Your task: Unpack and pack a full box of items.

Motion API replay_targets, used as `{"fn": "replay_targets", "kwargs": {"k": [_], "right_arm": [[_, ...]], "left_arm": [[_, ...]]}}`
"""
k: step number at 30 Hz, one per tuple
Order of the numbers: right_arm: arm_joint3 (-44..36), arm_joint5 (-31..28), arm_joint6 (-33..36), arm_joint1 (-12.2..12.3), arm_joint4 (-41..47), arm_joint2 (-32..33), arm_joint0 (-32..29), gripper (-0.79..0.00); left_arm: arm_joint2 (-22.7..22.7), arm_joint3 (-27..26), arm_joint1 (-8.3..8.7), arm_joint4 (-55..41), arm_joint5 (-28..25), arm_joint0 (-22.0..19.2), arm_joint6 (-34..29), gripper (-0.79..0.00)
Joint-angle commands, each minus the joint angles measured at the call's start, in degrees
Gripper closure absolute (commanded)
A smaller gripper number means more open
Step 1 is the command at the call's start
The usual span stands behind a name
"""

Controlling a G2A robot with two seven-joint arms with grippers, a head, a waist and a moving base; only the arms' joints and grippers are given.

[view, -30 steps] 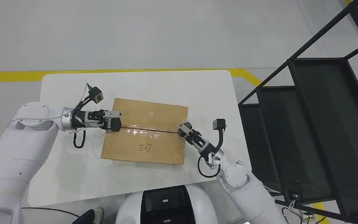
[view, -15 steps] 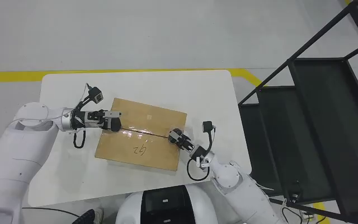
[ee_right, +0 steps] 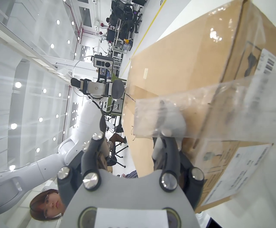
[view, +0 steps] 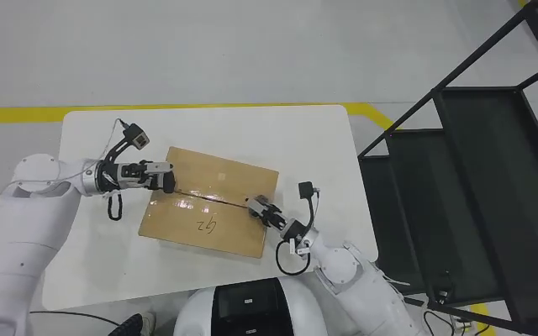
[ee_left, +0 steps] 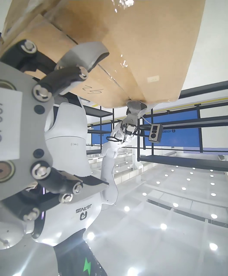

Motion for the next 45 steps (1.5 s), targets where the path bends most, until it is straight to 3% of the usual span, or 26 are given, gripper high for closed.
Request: {"fn": "replay_targets", "kwargs": {"k": [1, 6, 13, 22, 29, 39, 45], "right_arm": [[-0.76, 0.25, 0.60, 0.06, -0.12, 0.01, -0.06, -0.785], [-2.33, 0.62, 2.09, 0.08, 0.31, -0.46, 0.42, -0.785], [-2.31, 2.55, 3.76, -0.53, 1.14, -3.56, 3.59, -0.785], [2.11, 4.72, 3.22, -2.35, 2.02, -9.84, 10.45, -0.785], [3.53, 3.99, 1.87, -2.75, 3.43, -9.77, 11.57, -0.785], [-0.81, 2.75, 3.36, -1.24, 5.35, -3.34, 6.57, -0.785], [0.18, 4.18, 4.23, -1.64, 6.37, -4.62, 8.83, -0.785]], "left_arm": [[-2.14, -1.11, 0.50, -1.03, -0.37, 0.62, -0.22, -0.785], [-9.61, -4.71, 2.38, -2.09, -0.69, 3.52, 0.27, -0.785], [-21.57, -8.13, 5.21, 0.26, 0.99, 11.21, 4.18, -0.785], [-31.26, -10.06, 6.76, -1.03, 1.91, 20.36, 7.41, -0.785], [-32.27, -14.19, 6.90, -0.28, 3.28, 23.23, 8.75, -0.785], [-30.13, -15.91, 6.66, 0.85, 4.37, 21.90, 9.64, -0.785], [-30.23, -16.26, 6.70, 0.96, 4.59, 21.67, 9.37, -0.785]]}}
